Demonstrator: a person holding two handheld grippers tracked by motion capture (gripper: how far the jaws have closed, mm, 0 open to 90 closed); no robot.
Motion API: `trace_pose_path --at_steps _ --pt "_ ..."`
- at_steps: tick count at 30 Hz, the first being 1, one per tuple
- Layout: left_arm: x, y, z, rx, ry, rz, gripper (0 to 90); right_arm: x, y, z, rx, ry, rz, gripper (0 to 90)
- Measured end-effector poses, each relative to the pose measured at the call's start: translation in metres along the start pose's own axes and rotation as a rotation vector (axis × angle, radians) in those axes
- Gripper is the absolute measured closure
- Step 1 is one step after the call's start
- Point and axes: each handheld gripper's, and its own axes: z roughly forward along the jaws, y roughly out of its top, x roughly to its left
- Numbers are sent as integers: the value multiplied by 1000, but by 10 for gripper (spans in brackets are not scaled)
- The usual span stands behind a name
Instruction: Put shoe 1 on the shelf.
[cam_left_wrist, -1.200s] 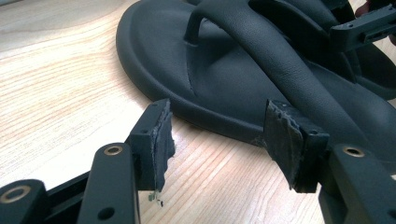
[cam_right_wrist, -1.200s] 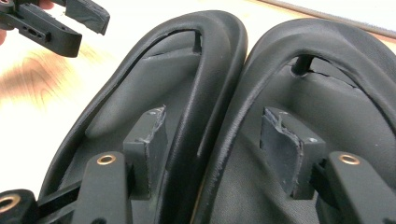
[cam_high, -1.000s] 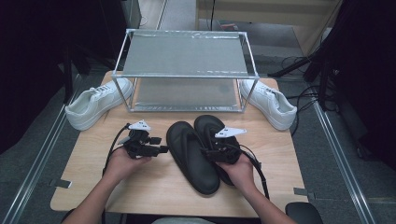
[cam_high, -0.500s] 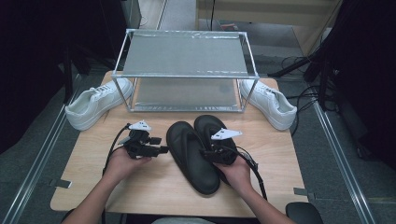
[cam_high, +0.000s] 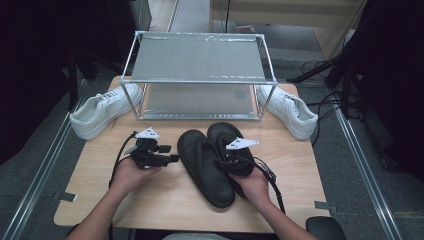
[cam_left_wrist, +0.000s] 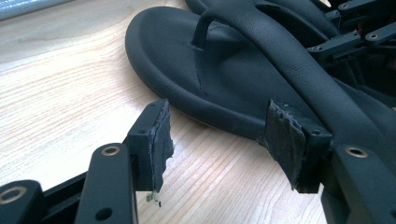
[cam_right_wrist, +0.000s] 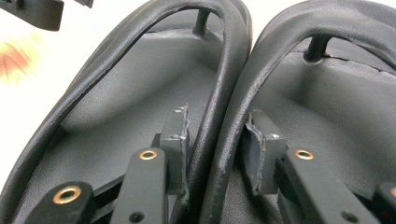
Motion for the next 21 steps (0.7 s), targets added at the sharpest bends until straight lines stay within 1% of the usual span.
trace_pose_path --at_steps 5,6,10,11,12,13,17,21 --pt "0 0 0 -2 -2 -4 413 -1 1 -1 8 3 18 677" --pt "0 0 0 -2 -2 -4 413 -2 2 -2 16 4 31 704" --pt "0 0 -1 -3 -1 -3 413 -5 2 -4 24 19 54 750" --pt "0 0 -1 -4 0 -5 413 -5 2 -4 24 19 54 750" --pt "0 0 -1 -6 0 -5 413 -5 3 -5 26 15 35 752" --pt "0 0 -1 -7 2 -5 413 -5 3 -5 28 13 31 752" --pt "1 0 -1 -9 0 -6 413 -5 4 -5 26 27 42 753" --pt "2 0 -2 -7 0 -4 412 -7 6 -9 14 19 37 753"
